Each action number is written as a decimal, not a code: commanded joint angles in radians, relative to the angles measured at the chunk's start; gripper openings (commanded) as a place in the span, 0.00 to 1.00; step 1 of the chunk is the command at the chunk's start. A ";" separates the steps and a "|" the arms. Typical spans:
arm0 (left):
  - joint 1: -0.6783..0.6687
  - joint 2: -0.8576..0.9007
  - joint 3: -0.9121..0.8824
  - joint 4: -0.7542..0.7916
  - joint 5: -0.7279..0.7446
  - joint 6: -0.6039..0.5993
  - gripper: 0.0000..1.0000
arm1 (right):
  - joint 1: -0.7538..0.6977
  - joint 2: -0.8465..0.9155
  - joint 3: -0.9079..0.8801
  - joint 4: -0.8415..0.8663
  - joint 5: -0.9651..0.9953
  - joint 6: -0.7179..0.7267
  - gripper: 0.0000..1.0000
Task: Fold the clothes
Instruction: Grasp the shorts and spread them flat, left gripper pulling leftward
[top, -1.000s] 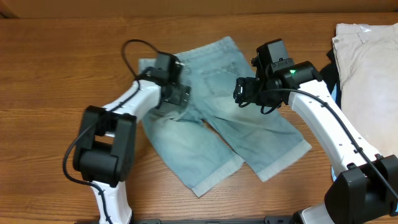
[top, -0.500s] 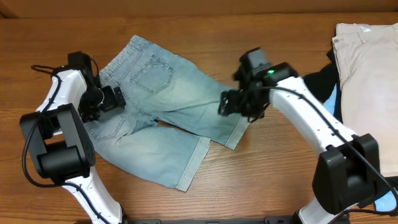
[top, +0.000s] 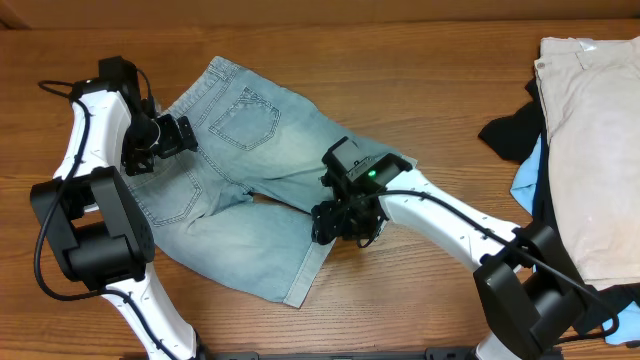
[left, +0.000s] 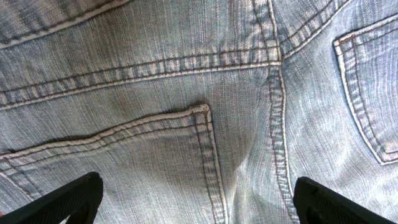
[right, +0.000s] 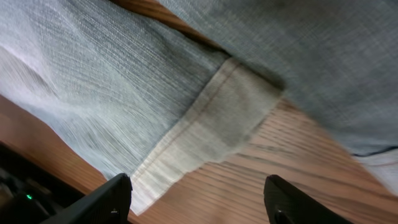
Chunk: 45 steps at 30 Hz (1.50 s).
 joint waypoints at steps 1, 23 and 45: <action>-0.004 0.004 0.020 0.002 0.011 0.020 1.00 | 0.029 -0.003 -0.010 0.027 -0.006 0.155 0.72; -0.023 0.004 0.019 0.023 0.004 0.021 1.00 | 0.030 0.110 -0.010 0.026 0.003 0.303 0.10; -0.023 0.004 0.019 0.019 0.003 0.070 1.00 | -0.076 -0.058 -0.105 -0.509 0.248 0.321 0.04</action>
